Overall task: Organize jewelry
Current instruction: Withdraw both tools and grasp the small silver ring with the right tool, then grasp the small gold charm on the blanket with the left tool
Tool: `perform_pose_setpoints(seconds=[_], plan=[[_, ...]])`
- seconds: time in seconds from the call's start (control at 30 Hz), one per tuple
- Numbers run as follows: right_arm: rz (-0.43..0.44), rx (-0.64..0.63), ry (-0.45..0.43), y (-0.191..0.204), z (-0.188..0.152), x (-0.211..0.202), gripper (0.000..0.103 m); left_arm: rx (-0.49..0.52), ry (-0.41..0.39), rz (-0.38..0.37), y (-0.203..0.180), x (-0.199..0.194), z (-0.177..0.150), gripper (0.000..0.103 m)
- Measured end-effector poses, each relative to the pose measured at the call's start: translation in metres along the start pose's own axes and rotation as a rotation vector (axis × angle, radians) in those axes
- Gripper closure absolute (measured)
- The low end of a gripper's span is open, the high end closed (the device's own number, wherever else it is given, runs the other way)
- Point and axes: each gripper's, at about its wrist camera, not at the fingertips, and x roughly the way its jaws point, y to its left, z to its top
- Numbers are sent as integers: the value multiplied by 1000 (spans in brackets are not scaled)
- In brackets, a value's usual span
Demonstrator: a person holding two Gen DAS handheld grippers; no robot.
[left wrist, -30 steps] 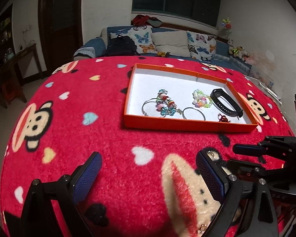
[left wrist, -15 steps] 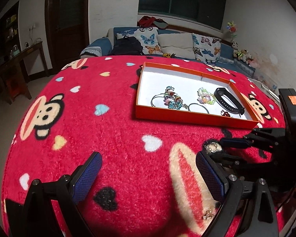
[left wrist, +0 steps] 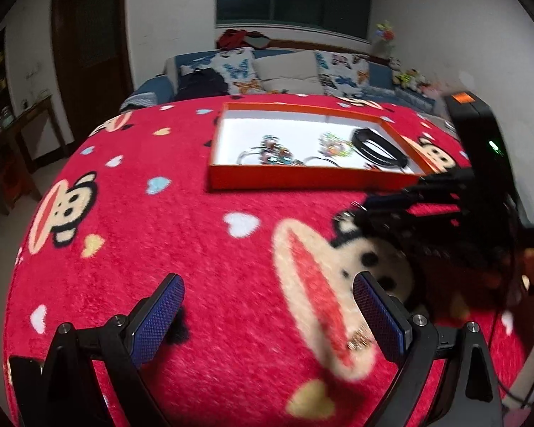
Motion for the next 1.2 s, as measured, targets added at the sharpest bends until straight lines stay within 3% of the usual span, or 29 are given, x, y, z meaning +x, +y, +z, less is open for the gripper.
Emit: perform_pose_setpoints(seconds=[0.2,0.37,0.53,0.7,1.2], plan=[[-23,-32,0,7,2,2,82,80,10,-59,-17,-3,-6,3],[-15,-22,-7,6,1,1,84,145,26,-119,-26,-3,-10,23],[8,13,-17,2,-3,-3,84,222,43,-177,-41,-1,-17,56],[33,48,-26,-2,-6,-7,84,266,67,-217,-46,3,-22,70],[54,90,-46,-7,-9,-14,84,350,122,-235,-48,8,-33,82]])
